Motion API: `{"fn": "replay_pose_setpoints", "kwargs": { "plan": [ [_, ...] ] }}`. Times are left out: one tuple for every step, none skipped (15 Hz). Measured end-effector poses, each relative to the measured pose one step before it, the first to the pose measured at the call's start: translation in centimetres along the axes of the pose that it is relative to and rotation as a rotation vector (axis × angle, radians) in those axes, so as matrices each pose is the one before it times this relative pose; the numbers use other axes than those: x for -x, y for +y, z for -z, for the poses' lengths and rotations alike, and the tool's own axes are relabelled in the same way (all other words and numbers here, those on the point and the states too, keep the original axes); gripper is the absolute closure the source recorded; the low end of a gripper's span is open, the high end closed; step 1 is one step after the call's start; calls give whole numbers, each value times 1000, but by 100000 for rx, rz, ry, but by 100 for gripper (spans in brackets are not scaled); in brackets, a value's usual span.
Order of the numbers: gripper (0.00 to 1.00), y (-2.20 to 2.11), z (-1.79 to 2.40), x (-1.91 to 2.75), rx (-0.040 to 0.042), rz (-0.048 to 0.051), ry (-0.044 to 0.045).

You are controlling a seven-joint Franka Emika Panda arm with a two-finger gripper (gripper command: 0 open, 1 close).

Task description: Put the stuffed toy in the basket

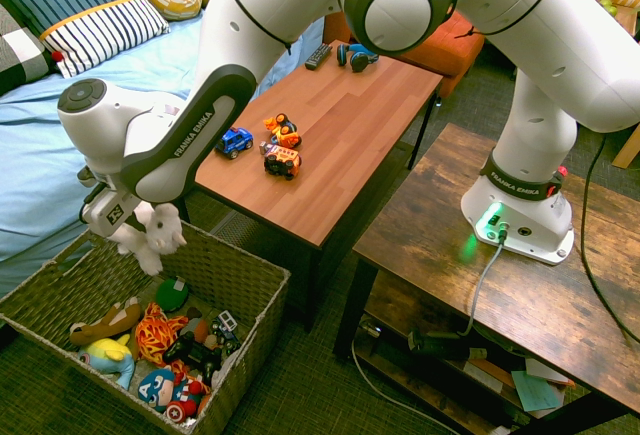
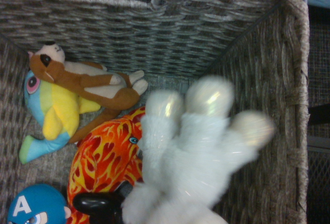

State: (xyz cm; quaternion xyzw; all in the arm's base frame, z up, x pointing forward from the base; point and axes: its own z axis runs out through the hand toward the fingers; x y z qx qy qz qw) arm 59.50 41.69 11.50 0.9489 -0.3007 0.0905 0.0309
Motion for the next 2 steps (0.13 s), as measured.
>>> {"fn": "replay_pose_setpoints", "kwargs": {
  "plan": [
    [0, 7, 299, -168, 258, -211, 10],
    [0, 7, 342, -119, 355, -144, -12]
  ]
}}
